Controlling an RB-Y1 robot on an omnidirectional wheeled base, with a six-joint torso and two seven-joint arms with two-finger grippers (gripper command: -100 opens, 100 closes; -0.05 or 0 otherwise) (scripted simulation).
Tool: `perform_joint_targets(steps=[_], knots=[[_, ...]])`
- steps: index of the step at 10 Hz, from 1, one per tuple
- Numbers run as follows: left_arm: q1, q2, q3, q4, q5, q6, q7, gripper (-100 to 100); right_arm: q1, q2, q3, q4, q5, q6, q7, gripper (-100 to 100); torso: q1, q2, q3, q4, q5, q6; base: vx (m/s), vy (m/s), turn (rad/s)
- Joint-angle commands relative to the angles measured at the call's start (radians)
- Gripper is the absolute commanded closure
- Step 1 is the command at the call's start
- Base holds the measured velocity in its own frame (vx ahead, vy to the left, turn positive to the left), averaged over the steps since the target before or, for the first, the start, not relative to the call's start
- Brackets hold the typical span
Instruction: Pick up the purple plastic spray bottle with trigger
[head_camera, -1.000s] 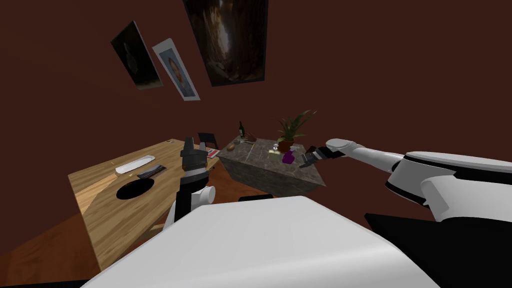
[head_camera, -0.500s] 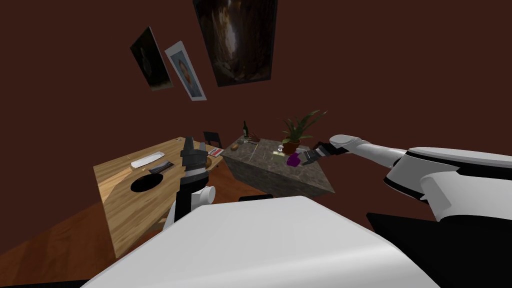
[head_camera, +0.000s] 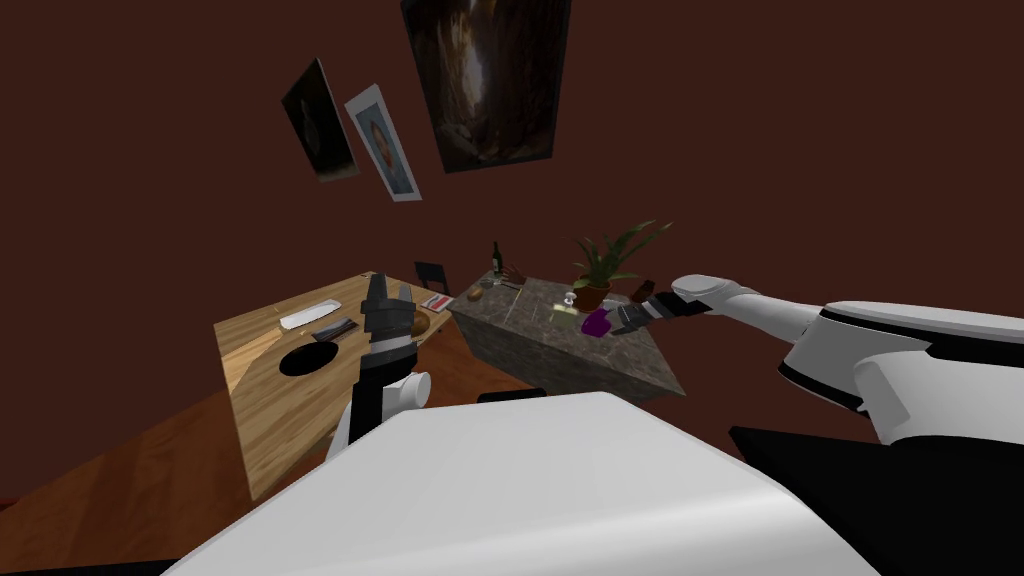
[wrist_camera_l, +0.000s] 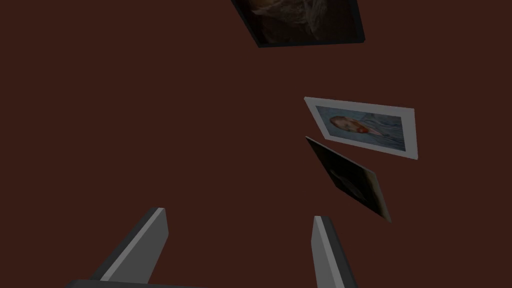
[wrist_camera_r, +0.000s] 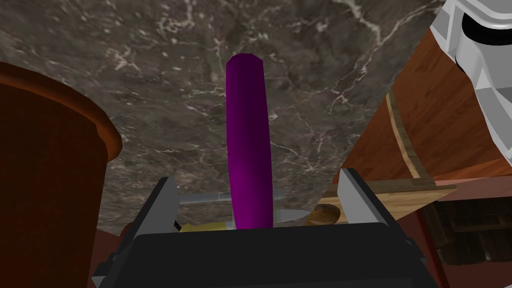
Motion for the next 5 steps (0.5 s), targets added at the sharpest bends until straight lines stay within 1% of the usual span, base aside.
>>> perform_joint_targets(steps=[1, 5], knots=[[0.0, 0.0, 0.0, 0.0, 0.0, 0.0, 0.0, 0, 0.034, -0.008, -0.011, 0.024, -0.018, -0.01, 0.034, -100, 0.0, 0.0, 0.0, 0.0, 0.0, 0.0, 0.025, 0.055, 0.104], [0.0, 0.0, 0.0, 0.0, 0.0, 0.0, 0.0, 0, 0.115, -0.024, -0.04, 0.098, -0.064, -0.036, 0.119, -100, 0.001, 0.0, 0.0, 0.0, 0.0, 0.0, 0.025, 0.057, 0.09]])
